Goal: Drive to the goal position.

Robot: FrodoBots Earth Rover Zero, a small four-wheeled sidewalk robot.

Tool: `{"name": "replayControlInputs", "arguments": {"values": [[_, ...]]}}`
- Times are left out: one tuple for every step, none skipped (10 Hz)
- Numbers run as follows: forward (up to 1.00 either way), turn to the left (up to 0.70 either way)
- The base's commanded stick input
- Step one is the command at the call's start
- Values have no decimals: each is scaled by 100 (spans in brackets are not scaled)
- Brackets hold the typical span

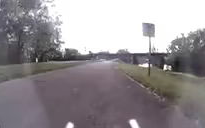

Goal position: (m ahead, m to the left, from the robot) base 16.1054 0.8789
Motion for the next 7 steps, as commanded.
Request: {"name": "replayControlInputs", "arguments": {"values": [[70,0],[70,0],[70,12],[70,35],[70,35],[70,35],[70,35]]}}
